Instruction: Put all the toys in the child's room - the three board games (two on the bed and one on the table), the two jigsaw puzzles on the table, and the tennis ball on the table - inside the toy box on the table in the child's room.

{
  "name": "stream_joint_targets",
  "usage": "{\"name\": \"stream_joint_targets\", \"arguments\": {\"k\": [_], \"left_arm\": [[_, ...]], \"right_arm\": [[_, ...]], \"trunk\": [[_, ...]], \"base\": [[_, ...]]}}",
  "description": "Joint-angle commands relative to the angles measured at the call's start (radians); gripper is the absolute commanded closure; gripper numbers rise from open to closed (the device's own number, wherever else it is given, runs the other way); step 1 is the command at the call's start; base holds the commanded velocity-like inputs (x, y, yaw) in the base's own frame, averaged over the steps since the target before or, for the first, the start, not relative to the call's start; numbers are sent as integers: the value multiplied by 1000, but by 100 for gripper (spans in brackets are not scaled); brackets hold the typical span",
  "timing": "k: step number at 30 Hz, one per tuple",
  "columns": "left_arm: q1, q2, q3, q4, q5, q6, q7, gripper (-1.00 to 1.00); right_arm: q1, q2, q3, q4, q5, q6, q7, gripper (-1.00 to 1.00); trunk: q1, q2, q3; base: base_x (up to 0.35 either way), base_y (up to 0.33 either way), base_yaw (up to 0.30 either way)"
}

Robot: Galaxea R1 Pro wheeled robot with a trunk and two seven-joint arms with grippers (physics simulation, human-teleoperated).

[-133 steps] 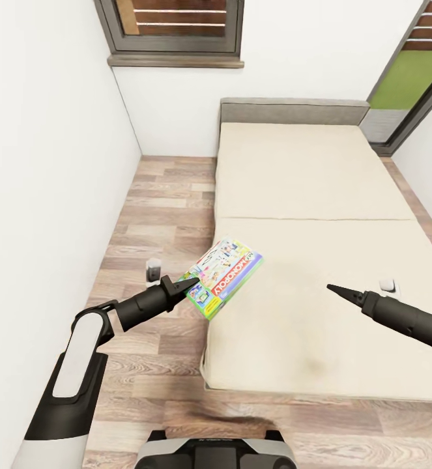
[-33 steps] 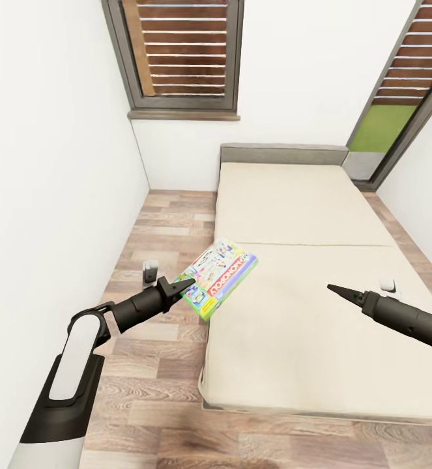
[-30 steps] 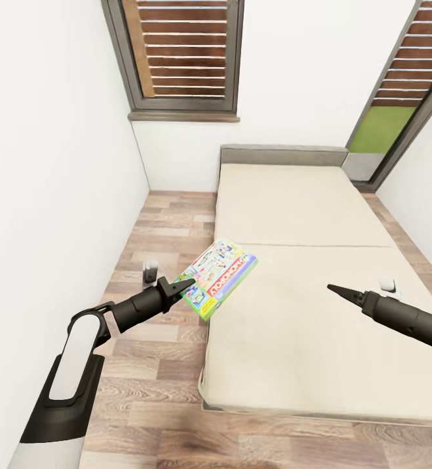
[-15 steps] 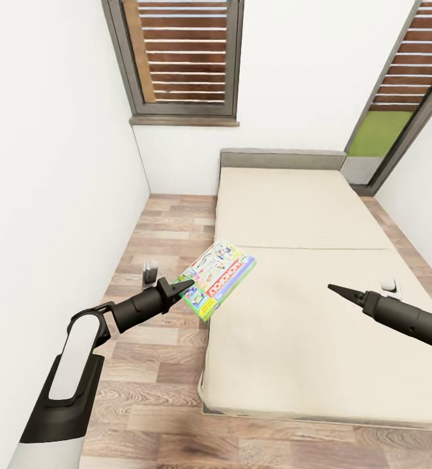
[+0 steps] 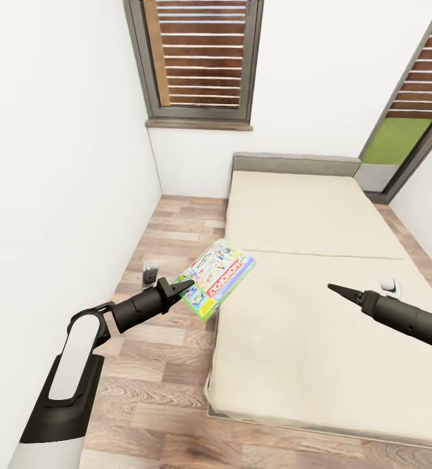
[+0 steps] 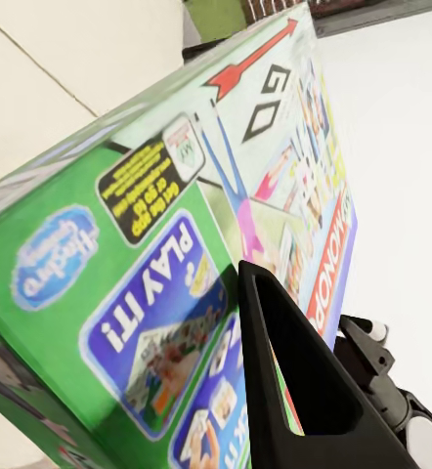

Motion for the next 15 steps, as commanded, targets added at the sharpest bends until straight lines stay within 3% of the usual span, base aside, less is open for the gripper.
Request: {"name": "stream_joint_targets", "arguments": {"k": [1, 15], "left_arm": [[-1, -1, 2, 0, 3, 6, 3, 100], [-1, -1, 2, 0, 3, 6, 4, 100]], "right_arm": [[-1, 0, -1, 0, 7, 4, 9, -100], [-1, 2, 2, 0, 7, 4, -5, -100]], "trunk": [[1, -2, 0], [1, -2, 16]], "base": [[0, 0, 193], [0, 0, 206]]}}
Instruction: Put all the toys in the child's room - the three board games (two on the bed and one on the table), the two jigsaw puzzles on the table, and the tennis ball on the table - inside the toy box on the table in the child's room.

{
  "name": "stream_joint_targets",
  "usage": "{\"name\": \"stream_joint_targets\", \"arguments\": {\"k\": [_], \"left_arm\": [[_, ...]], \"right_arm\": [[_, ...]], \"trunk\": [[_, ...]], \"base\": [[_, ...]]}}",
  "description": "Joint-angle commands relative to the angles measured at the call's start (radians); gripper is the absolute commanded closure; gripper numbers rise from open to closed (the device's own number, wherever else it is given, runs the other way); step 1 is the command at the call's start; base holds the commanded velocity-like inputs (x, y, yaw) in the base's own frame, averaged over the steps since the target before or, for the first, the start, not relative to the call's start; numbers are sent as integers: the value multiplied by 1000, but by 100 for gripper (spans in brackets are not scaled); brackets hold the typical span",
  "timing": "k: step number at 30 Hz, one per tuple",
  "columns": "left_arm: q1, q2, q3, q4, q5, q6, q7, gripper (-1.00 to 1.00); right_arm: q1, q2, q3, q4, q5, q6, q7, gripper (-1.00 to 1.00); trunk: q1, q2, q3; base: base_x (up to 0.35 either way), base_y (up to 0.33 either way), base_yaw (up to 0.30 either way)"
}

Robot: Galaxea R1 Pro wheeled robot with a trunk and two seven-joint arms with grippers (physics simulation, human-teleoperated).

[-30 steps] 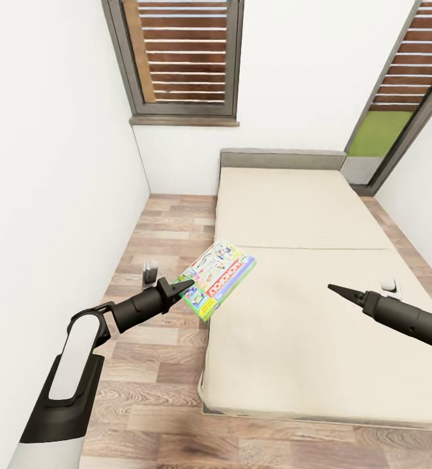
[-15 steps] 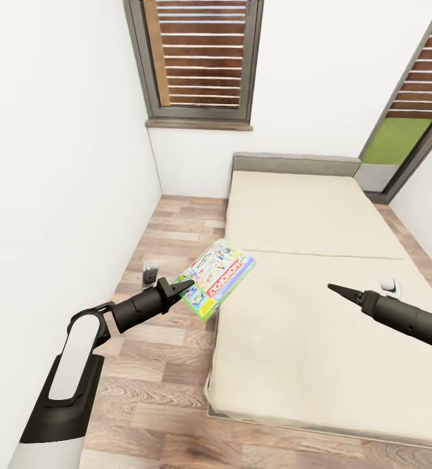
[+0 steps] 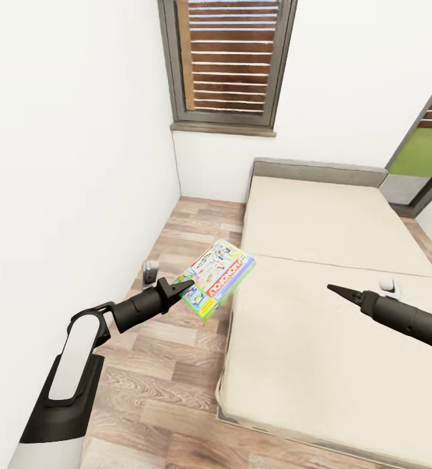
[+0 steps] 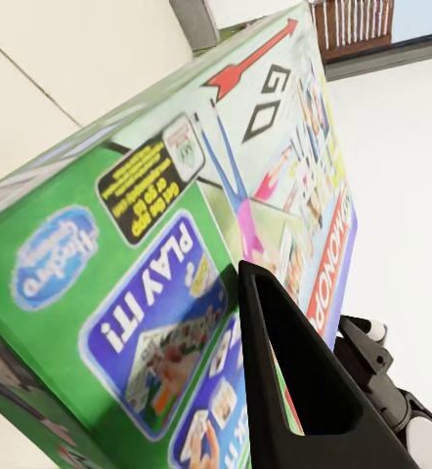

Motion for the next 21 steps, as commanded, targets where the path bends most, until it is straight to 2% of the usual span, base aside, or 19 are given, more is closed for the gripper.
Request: {"name": "stream_joint_targets", "arguments": {"k": [1, 21], "left_arm": [[-1, -1, 2, 0, 3, 6, 3, 100], [-1, -1, 2, -1, 4, 6, 3, 100]], "right_arm": [[-1, 0, -2, 0, 8, 4, 9, -100], [-1, 1, 1, 0, 8, 4, 8, -100]], "trunk": [[1, -2, 0], [1, -2, 27]], "base": [[0, 0, 206], [0, 0, 200]]}}
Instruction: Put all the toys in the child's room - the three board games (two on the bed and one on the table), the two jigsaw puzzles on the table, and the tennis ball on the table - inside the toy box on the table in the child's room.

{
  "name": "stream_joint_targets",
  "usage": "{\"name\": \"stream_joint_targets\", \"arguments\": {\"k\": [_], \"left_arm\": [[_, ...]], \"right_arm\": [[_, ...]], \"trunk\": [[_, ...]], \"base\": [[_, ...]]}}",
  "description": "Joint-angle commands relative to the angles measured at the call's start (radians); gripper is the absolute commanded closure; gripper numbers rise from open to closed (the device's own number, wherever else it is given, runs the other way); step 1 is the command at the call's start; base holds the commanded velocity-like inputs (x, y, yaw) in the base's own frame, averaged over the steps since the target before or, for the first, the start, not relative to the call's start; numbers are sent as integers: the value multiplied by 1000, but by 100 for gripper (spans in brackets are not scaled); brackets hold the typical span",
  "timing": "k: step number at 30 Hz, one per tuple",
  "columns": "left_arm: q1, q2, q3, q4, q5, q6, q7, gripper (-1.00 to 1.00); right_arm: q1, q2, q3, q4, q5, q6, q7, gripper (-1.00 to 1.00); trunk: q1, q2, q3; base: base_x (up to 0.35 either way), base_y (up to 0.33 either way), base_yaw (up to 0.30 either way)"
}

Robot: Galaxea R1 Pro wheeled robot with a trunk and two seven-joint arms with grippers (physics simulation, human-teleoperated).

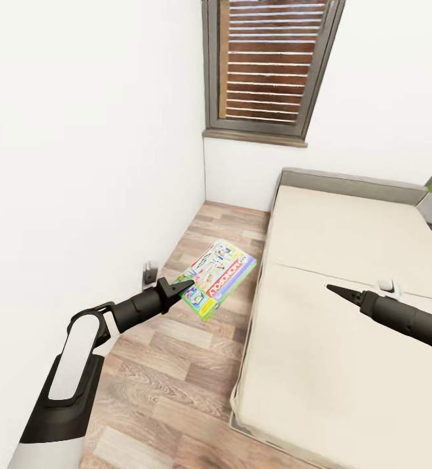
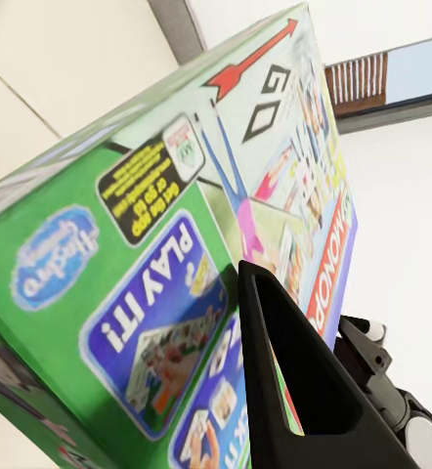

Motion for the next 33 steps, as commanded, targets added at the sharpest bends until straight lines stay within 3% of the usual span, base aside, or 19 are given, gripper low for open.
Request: {"name": "stream_joint_targets", "arguments": {"k": [1, 33], "left_arm": [[-1, -1, 2, 0, 3, 6, 3, 100], [-2, -1, 2, -1, 3, 6, 3, 100]], "right_arm": [[-1, 0, -1, 0, 8, 4, 9, -100], [-1, 0, -1, 0, 8, 4, 8, -100]], "trunk": [[1, -2, 0], [1, -2, 45]], "base": [[0, 0, 198], [0, 0, 195]]}}
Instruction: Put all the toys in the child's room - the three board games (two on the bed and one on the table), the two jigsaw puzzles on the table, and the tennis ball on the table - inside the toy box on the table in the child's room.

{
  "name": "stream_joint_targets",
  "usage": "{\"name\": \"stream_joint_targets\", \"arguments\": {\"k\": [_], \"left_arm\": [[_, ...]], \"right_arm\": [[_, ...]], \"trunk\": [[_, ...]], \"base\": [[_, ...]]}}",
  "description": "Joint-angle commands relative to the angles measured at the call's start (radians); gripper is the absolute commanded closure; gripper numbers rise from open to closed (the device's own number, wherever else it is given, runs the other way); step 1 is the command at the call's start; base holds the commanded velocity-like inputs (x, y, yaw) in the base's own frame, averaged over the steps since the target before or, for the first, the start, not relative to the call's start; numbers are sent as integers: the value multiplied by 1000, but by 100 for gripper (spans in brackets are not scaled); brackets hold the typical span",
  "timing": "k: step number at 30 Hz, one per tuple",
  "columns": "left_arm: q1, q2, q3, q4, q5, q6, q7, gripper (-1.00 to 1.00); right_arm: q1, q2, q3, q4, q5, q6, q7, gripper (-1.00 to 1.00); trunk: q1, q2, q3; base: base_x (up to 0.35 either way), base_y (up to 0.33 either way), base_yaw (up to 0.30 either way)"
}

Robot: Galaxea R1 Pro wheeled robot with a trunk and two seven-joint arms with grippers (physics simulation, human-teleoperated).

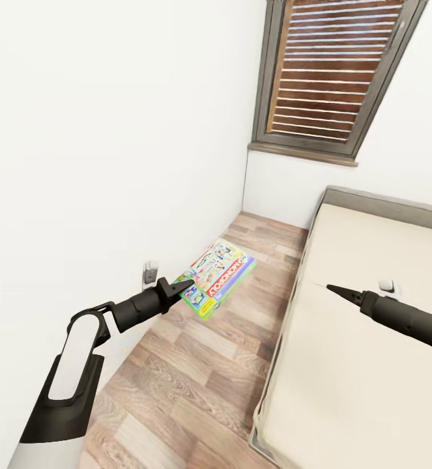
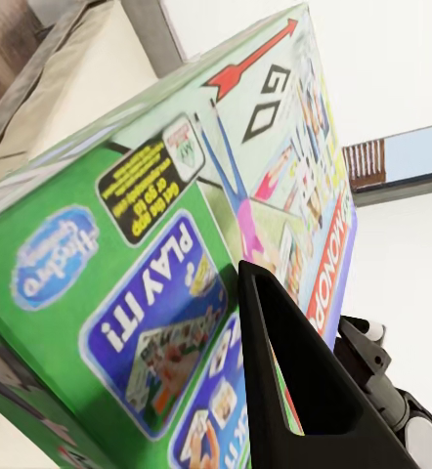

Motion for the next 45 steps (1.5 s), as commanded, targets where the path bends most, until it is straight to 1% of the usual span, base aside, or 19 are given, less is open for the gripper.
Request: {"name": "stream_joint_targets", "arguments": {"k": [1, 16, 24, 35, 45], "left_arm": [[-1, -1, 2, -1, 3, 6, 3, 100], [-1, -1, 2, 0, 3, 6, 3, 100], [-1, -1, 2, -1, 2, 6, 3, 100], [0, -1, 2, -1, 3, 6, 2, 100], [18, 0, 3, -1, -1, -8, -7, 100]], "right_arm": [[-1, 0, -2, 0, 8, 4, 9, -100], [-1, -1, -2, 0, 8, 4, 8, -100], [-1, 0, -2, 0, 8, 4, -9, -100], [-1, 0, -2, 0, 8, 4, -16, -100], [-1, 0, -1, 0, 8, 4, -17, -100]], "trunk": [[1, -2, 0], [1, -2, 21], [1, -2, 32], [1, -2, 48], [1, -2, 62]], "base": [[0, 0, 191], [0, 0, 191], [0, 0, 191], [0, 0, 191], [0, 0, 191]]}}
